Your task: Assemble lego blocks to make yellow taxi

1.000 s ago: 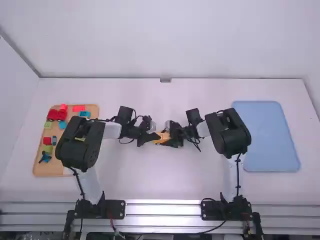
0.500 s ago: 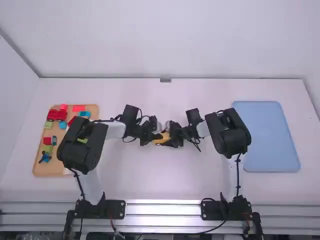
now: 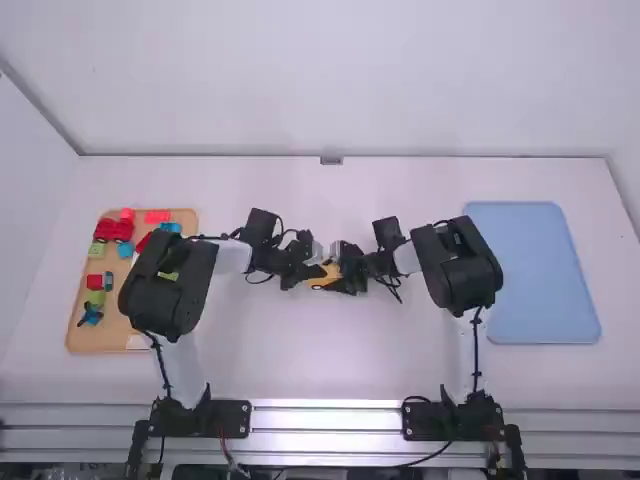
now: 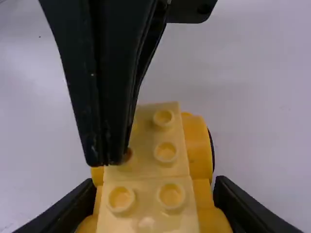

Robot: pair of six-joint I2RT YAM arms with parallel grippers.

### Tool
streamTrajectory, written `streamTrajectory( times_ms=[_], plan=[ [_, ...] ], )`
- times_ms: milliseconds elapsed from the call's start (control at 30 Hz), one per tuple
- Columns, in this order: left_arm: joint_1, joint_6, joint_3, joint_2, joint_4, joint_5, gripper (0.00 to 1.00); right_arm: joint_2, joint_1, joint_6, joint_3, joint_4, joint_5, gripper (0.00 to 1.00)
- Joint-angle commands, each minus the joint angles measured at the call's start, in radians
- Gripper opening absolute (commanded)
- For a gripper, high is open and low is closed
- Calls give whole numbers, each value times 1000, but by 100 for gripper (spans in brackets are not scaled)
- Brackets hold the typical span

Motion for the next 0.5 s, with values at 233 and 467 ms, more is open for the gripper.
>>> streamTrajectory(
  times_ms=[233, 467],
  plan=[
    [21, 14, 176, -130, -266, -118, 2, 26, 3, 27, -22, -23, 98, 58],
    [25, 14, 264, -189, -388, -205, 99, 26, 3, 28, -3, -43, 98, 63]
  ],
)
